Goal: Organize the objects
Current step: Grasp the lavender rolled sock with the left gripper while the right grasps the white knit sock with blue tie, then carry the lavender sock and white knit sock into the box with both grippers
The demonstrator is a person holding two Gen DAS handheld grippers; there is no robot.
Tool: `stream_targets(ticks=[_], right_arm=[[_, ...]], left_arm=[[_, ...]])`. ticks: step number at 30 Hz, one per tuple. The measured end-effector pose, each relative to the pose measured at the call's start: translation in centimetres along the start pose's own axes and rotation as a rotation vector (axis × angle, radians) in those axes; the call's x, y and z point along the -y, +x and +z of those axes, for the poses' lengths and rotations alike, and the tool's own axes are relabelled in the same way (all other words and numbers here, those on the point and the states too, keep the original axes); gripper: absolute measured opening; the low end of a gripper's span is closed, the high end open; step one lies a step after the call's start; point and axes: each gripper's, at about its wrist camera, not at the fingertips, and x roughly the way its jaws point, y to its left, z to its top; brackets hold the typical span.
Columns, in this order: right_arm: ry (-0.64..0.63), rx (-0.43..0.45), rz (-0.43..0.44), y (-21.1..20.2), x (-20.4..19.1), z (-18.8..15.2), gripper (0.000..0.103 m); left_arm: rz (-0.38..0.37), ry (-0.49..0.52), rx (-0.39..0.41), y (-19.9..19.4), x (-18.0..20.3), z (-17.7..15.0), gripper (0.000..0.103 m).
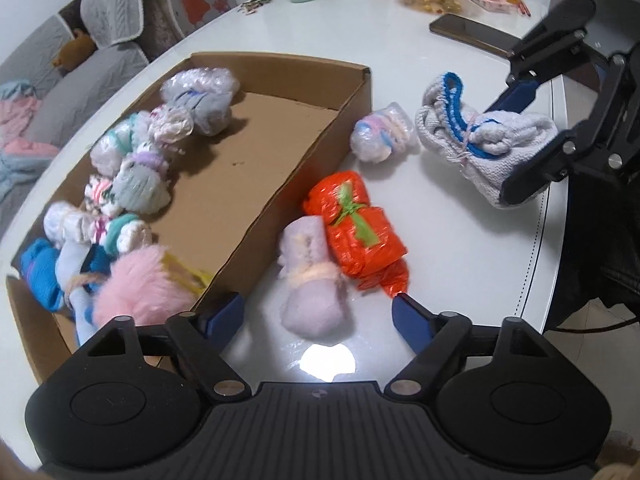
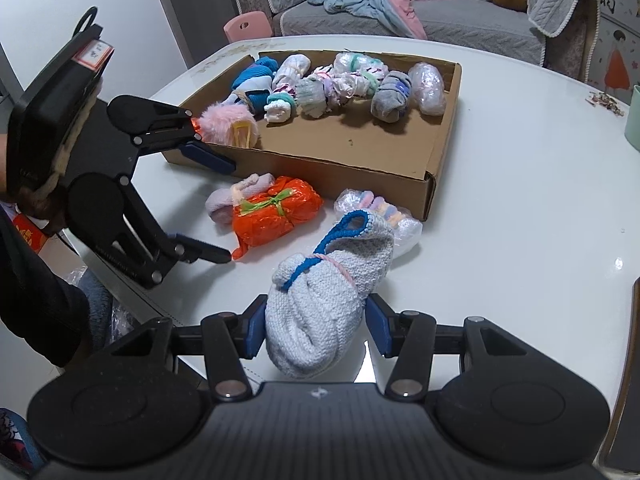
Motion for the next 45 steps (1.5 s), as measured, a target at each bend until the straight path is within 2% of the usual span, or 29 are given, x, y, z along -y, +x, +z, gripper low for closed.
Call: stream_targets(ticks=[6, 8, 9, 13, 17, 22, 25, 29, 35, 39, 45], right_arm=[[-0.005, 0.001, 0.006, 0.2, -0.2, 0.2, 0.048], [-0.007, 0.0, 0.007, 0.2, -0.3, 0.3, 0.048], [-0.008, -0.001, 0.006, 0.2, -0.3, 0.3, 0.048], [-0.013, 0.001, 0.006, 0.0, -0.3, 0.4, 0.048], [-0.032, 0.009, 0.01, -0.9, -0.3, 1.3, 0.048], [-0.089, 0.053, 0.005, -2.7, -0.3, 4.1, 0.048], [-0.116, 0.086, 0.008, -3.5, -0.1, 6.3, 0.048], [-0.199, 0.097, 0.008, -3.5, 0.3, 9.7, 0.048], [-0.282, 0.044, 0.021, 0.5, 1.4, 13.9, 0.048], [-0.363, -0.013, 0.005, 3.9, 1.5, 15.0, 0.048], [-0.401, -0.042, 0.051, 6.5, 2.5, 15.0, 0.048]], left_arm=[[0.004, -0.071, 0.013, 0.2, -0.9, 0.7, 0.054], [-0.002, -0.083, 0.013, 0.2, -0.9, 0.9, 0.037], [-0.009, -0.083, 0.012, 0.2, -0.8, 0.9, 0.036], [-0.015, -0.077, 0.0, -0.3, -0.6, 0.8, 0.035], [-0.032, -0.106, 0.01, -2.6, -0.9, 1.3, 0.035], [-0.069, -0.228, 0.084, -6.0, -2.8, 3.2, 0.035], [-0.041, -0.214, 0.125, -6.8, -4.0, 4.8, 0.035], [0.023, -0.175, 0.134, -5.5, -6.1, 6.9, 0.035], [0.054, -0.264, 0.126, -1.8, -8.2, 8.1, 0.035], [0.05, -0.272, 0.102, -0.2, -8.5, 7.3, 0.035], [0.059, -0.279, 0.079, 1.6, -9.0, 5.8, 0.035]])
